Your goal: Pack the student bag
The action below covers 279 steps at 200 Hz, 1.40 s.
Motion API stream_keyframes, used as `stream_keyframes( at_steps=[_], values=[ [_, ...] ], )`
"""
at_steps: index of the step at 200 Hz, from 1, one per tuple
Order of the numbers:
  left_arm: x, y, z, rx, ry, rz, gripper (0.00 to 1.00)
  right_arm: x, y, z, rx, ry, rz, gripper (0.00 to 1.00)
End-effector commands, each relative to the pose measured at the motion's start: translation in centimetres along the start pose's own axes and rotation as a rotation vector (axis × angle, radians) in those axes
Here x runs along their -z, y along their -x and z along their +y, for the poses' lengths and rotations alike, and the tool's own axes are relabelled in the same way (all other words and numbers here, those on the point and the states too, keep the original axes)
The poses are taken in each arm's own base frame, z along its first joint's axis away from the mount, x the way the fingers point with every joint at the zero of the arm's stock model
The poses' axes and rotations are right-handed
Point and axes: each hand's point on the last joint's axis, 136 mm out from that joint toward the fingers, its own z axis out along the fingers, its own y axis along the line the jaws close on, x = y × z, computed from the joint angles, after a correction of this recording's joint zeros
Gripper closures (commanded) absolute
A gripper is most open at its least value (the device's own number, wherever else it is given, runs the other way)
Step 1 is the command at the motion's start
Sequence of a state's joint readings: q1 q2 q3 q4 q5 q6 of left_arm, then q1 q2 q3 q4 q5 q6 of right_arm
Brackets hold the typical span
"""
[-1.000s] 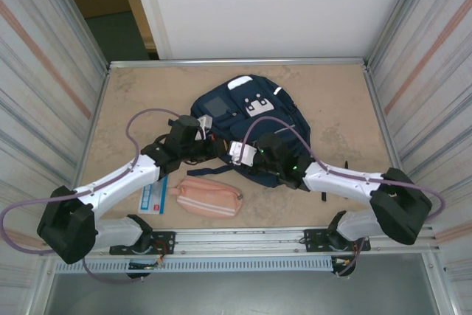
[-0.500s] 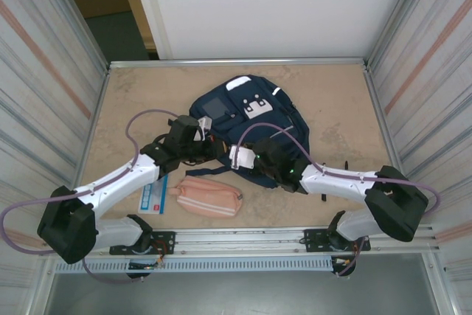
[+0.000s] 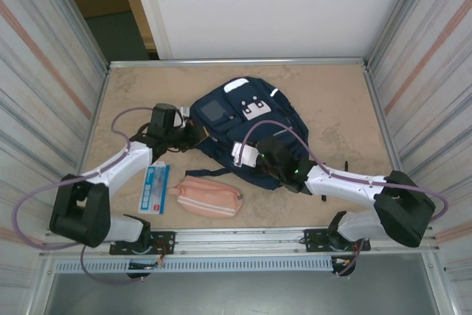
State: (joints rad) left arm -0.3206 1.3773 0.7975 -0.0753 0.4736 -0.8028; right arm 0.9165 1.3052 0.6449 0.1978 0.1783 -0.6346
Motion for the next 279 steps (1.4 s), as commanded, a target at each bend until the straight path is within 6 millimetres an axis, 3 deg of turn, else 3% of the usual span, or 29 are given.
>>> stream_keyframes(
  at_steps=[1, 19, 44, 61, 63, 65, 66, 67, 69, 94, 107, 114, 131, 146, 171, 189, 197, 220, 249, 279],
  values=[
    [-0.3, 3.4, 1.1, -0.016, 0.026, -0.065, 1.0, 0.0, 0.6, 0.4, -0.044, 0.035, -0.016, 0.77],
    [-1.4, 3.4, 0.8, -0.032, 0.004, -0.025, 1.0, 0.4, 1.2, 1.5, -0.028, 0.094, 0.009, 0.61],
    [-2.1, 3.8, 1.2, -0.072, 0.023, -0.007, 1.0, 2.9, 1.9, 2.5, -0.043, 0.167, 0.045, 0.52],
    [-2.6, 4.6, 2.6, -0.095, 0.094, -0.015, 1.0, 4.9, 2.1, 1.0, -0.137, 0.123, 0.047, 0.44],
    [-2.7, 4.7, 2.8, -0.091, 0.097, -0.014, 1.0, 5.3, 2.2, 0.5, -0.162, 0.104, 0.044, 0.31],
    [-2.8, 4.8, 2.9, -0.089, 0.099, -0.013, 1.0, 5.5, 2.1, 0.1, -0.186, 0.092, 0.044, 0.1],
    [-2.9, 4.9, 2.9, -0.087, 0.098, -0.012, 1.0, 5.5, 2.1, 0.1, -0.186, 0.092, 0.044, 0.1],
    [-2.9, 4.9, 3.0, -0.085, 0.097, -0.011, 1.0, 5.8, 2.2, -0.3, -0.209, 0.076, 0.04, 0.02],
    [-3.0, 5.0, 3.1, -0.081, 0.096, -0.009, 1.0, 6.1, 2.2, -0.7, -0.232, 0.063, 0.037, 0.0],
    [-4.4, 6.0, 3.9, -0.049, 0.075, 0.027, 1.0, 8.9, 0.6, -5.6, -0.619, -0.102, 0.007, 0.01],
    [-4.7, 5.9, 4.6, -0.038, 0.112, 0.046, 1.0, 10.6, -2.2, -7.9, -0.883, -0.217, 0.058, 0.01],
    [-4.7, 5.5, 4.9, -0.013, 0.126, 0.064, 0.95, 11.4, -3.6, -8.4, -0.992, -0.25, 0.086, 0.01],
    [-4.1, 3.9, 4.1, 0.023, 0.106, 0.109, 0.66, 11.7, -5.3, -7.9, -1.115, -0.182, 0.08, 0.01],
    [-3.2, 1.8, 3.6, 0.016, 0.12, 0.147, 0.58, 11.5, -7.5, -7.7, -1.229, -0.193, 0.119, 0.01],
    [-1.9, -0.9, 3.6, 0.001, 0.193, 0.144, 0.53, 11.6, -11.1, -8.4, -1.315, -0.247, 0.269, 0.01],
    [-1.9, -2.5, 3.6, 0.023, 0.197, 0.142, 0.52, 10.6, -11.0, -8.3, -1.37, -0.069, 0.274, 0.01],
    [-2.1, -3.2, 3.6, 0.04, 0.194, 0.148, 0.51, 9.6, -12.1, -8.5, -1.452, -0.03, 0.299, 0.01],
    [-2.7, -3.9, 3.1, 0.082, 0.171, 0.178, 0.51, 8.2, -13.7, -8.9, -1.642, 0.078, 0.338, 0.02],
    [-3.5, -3.8, 0.8, 0.035, 0.141, 0.203, 0.5, 8.0, -16.5, -8.0, -1.686, 0.092, 0.454, 0.02],
    [-5.6, -5.6, 1.0, 0.051, 0.14, 0.248, 0.5, 5.8, -17.9, -7.7, -1.795, 0.123, 0.455, 0.09]
  ],
)
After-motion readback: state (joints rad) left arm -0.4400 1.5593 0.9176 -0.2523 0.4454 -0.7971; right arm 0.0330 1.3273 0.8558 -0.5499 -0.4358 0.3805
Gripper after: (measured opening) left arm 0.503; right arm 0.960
